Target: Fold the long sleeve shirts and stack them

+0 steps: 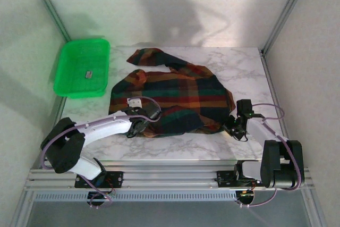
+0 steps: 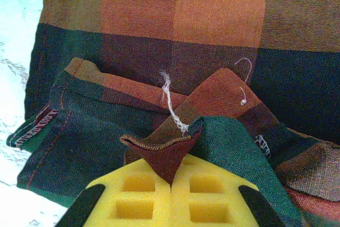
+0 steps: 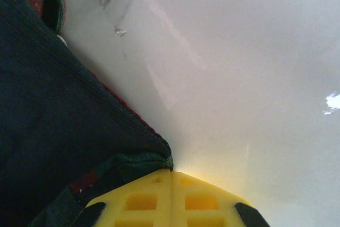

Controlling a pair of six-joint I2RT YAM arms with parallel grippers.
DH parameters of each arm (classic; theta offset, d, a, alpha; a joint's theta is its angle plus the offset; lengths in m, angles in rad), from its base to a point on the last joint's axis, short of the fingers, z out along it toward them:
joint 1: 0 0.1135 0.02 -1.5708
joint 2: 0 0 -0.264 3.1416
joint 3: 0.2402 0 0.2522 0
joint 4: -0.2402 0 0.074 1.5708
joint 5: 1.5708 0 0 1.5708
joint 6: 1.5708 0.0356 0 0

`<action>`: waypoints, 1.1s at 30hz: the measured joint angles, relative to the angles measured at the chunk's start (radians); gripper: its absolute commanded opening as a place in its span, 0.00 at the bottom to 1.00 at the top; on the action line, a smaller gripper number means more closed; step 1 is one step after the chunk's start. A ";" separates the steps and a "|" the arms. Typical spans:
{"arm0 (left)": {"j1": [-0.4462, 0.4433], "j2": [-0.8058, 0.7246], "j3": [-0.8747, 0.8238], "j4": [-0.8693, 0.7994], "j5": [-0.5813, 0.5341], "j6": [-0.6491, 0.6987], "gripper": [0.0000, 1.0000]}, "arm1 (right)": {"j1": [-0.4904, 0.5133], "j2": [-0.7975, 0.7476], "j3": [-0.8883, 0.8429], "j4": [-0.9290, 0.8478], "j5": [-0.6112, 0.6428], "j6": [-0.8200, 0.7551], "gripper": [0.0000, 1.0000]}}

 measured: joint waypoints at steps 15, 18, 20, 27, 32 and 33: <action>-0.042 -0.074 0.129 0.001 -0.044 0.091 0.01 | 0.026 -0.320 0.211 -0.187 -0.149 -0.011 0.41; -0.042 -0.087 0.150 -0.006 -0.077 0.123 0.00 | 0.047 -0.277 0.258 -0.183 -0.239 -0.008 0.41; -0.042 -0.089 0.150 -0.019 -0.090 0.139 0.00 | 0.075 -0.222 0.318 -0.185 -0.282 -0.009 0.40; -0.042 -0.113 0.135 -0.050 -0.122 0.168 0.01 | 0.253 0.042 0.540 -0.172 -0.312 -0.055 0.16; -0.042 -0.123 0.119 -0.059 -0.133 0.171 0.01 | 0.340 0.185 0.545 -0.159 -0.270 -0.049 0.08; -0.042 -0.123 0.113 -0.061 -0.137 0.171 0.01 | 0.357 0.200 0.535 -0.152 -0.255 -0.045 0.07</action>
